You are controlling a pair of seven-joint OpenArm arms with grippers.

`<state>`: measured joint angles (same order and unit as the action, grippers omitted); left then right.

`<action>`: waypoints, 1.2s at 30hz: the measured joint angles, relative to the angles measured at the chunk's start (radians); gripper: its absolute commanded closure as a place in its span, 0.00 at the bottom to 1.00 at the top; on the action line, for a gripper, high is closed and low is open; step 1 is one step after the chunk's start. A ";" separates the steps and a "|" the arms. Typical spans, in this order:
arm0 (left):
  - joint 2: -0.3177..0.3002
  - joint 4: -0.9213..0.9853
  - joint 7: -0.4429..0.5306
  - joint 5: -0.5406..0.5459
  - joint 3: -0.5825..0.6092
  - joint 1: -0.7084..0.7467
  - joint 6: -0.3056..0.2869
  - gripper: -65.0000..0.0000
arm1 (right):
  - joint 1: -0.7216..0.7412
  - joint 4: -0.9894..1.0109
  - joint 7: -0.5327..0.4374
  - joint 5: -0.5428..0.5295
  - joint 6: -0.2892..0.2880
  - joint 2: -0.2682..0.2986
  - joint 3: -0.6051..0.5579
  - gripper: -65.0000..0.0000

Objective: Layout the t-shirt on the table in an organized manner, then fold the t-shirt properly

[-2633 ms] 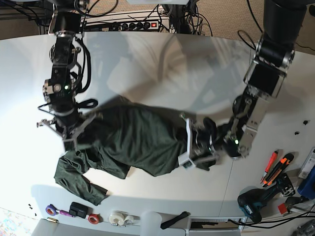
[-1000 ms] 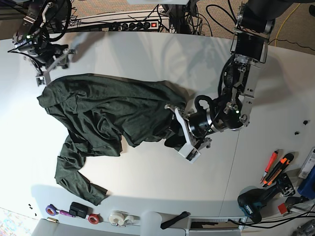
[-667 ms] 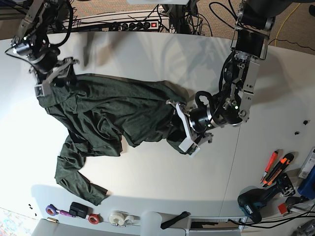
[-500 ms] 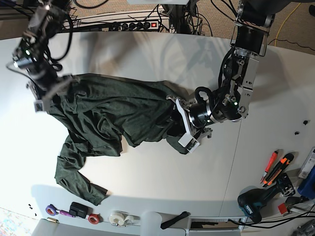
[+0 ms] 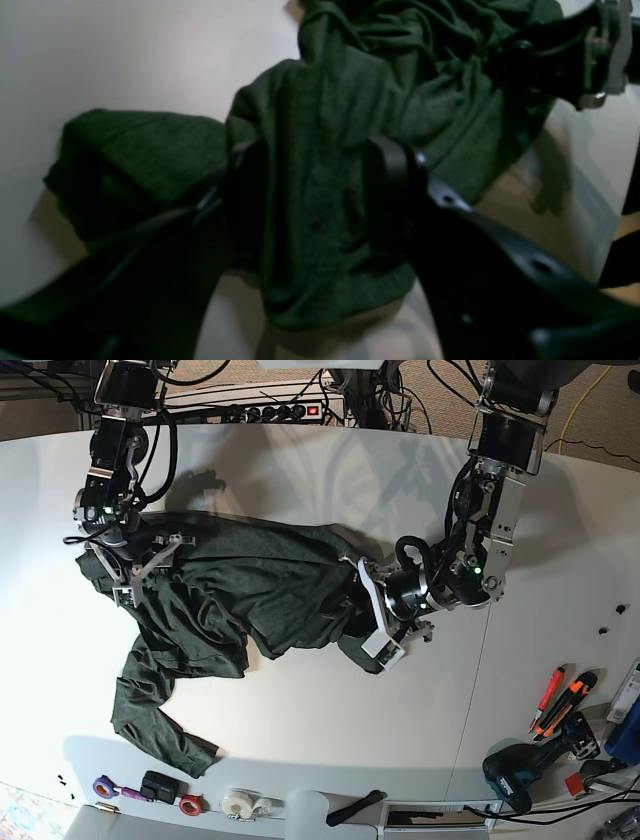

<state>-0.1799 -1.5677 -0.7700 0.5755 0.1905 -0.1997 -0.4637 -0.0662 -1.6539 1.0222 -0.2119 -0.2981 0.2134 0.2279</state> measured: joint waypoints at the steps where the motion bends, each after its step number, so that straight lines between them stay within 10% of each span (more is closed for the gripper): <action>1: 0.000 0.000 0.000 0.000 0.000 0.000 0.000 0.52 | 0.000 0.000 0.000 -0.002 0.000 0.000 0.000 0.61; 5: 0.000 0.000 0.000 0.000 0.000 0.000 0.000 0.52 | 0.000 -0.003 0.008 -0.008 0.000 0.000 -0.001 1.00; 21: 0.000 0.000 0.008 -0.033 0.000 0.028 0.025 0.52 | -0.076 -0.369 0.168 0.043 -0.013 0.004 0.046 1.00; 27: 0.000 0.000 0.008 -0.035 0.000 0.028 0.025 0.52 | -0.130 -0.369 0.172 0.046 -0.021 0.003 0.046 0.65; 36: 0.000 0.000 0.008 -0.034 0.000 0.028 0.025 0.52 | -0.242 -0.369 0.163 0.047 -0.026 0.003 0.046 0.62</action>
<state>-0.1802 -1.5677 -0.7620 0.5411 0.1905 -0.1719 -0.4385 -0.3080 -2.0228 1.1851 -0.1654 -0.3244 0.2161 0.2737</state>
